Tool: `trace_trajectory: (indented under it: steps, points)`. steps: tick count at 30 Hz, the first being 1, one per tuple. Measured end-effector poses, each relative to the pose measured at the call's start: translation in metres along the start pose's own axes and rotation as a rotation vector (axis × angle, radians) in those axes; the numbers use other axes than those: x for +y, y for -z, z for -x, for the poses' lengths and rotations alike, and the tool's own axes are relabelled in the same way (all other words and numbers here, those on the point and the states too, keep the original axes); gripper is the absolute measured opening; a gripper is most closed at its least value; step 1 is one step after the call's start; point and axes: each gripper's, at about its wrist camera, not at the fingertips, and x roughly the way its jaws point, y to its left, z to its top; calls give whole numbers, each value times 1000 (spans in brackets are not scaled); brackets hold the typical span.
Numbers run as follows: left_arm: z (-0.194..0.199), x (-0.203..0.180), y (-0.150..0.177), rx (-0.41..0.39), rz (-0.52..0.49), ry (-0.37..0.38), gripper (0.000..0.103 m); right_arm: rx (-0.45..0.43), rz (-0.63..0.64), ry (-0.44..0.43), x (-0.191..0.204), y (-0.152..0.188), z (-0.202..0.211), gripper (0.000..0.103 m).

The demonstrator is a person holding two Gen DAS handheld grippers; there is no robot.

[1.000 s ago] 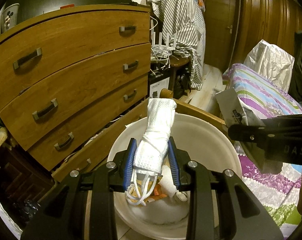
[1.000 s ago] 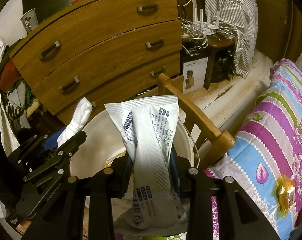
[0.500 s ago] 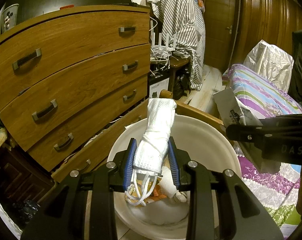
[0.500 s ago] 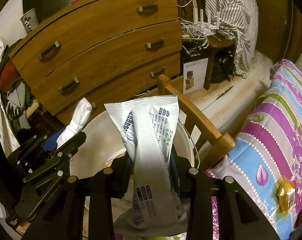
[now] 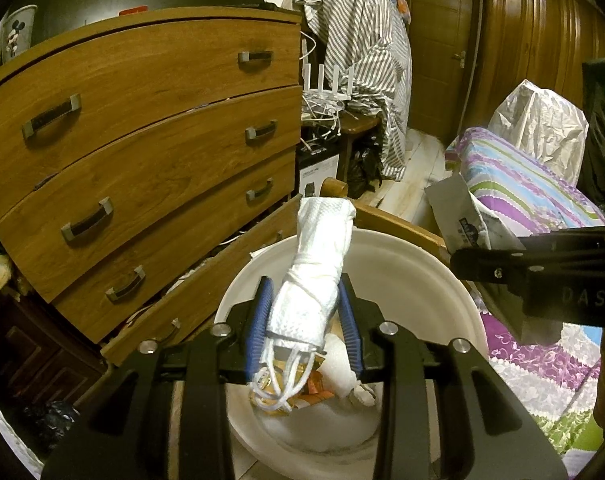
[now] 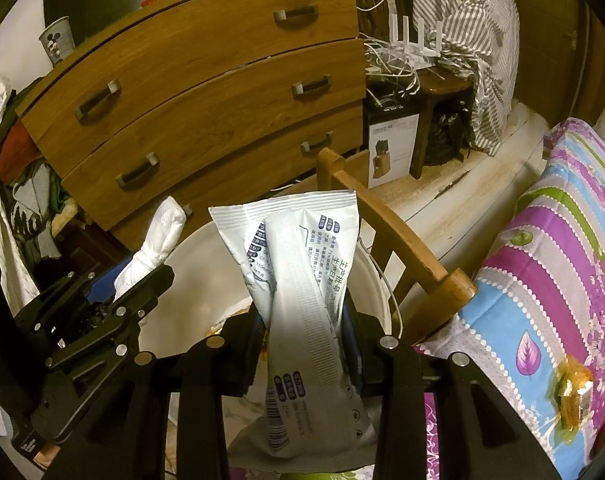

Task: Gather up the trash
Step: 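Open both tools to drop the tissue and wipes pack into the bucket, then move both open tools from the bucket back over the bedspread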

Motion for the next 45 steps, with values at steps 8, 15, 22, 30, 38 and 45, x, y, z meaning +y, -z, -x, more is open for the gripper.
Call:
trace_trajectory:
  steps: [8,15,22,30,38,45]
  points:
    - [-3,3,3,-1,3,-36,65,-34,-29,-7,-11,0,3,58]
    - [-4,6,4,0,9,-40,65,-55,-29,-13,-16,6,9,58]
    - [-2,8,5,0,11,-41,65,-94,5,0,-6,13,18,58]
    - [16,11,14,-37,19,-62,78,-206,96,36,13,42,49,59]
    - [31,9,21,-54,25,-58,81,-314,150,45,32,71,85,64]
    - [51,10,28,-78,47,-42,88,-394,122,33,32,98,115,68]
